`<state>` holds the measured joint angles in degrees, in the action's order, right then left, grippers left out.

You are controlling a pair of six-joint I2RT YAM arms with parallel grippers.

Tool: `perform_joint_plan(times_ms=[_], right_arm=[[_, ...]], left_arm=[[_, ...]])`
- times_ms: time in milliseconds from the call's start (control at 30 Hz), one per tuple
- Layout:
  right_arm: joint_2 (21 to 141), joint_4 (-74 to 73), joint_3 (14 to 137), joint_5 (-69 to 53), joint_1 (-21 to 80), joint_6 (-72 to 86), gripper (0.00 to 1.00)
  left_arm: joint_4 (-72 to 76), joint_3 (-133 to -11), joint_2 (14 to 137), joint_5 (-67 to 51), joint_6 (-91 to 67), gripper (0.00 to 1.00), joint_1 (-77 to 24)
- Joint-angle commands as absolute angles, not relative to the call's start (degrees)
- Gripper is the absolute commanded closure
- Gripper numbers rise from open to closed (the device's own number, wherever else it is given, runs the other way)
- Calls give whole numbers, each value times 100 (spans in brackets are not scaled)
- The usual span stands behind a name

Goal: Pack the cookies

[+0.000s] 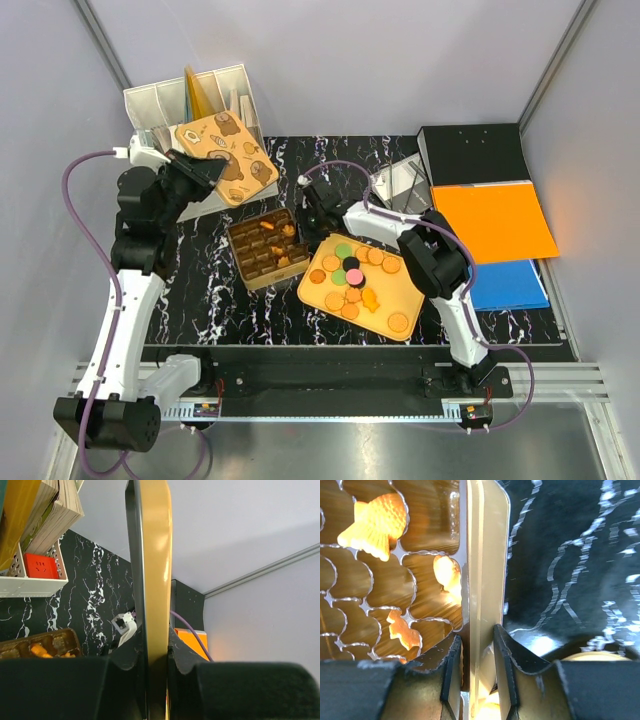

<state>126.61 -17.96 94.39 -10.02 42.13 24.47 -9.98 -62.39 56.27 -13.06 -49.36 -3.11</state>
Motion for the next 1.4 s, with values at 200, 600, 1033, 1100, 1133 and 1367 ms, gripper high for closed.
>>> perform_joint_plan(times_ms=[200, 600, 1033, 1100, 1133, 1367], right_arm=[[12323, -2267, 9290, -878, 3902, 2224, 50], [10539, -3198, 9097, -273, 3894, 1907, 22], [8651, -734, 7493, -2634, 2403, 4239, 25], [8543, 658, 7130, -3425, 2128, 4796, 23], [8517, 1216, 6754, -3915, 1988, 5460, 22], [8990, 5898, 5766, -4623, 1486, 8057, 21]], left_arm=[[-650, -5951, 5388, -1257, -4825, 83, -387], [-519, -6020, 5440, -1257, -4843, 83, -396], [2090, -5695, 6212, -3066, -6599, 83, -404], [2694, -5730, 6406, -3523, -7028, 83, -413], [2881, -5722, 6546, -3629, -7162, 83, -422], [3445, -5687, 6873, -4288, -7515, 83, -597]])
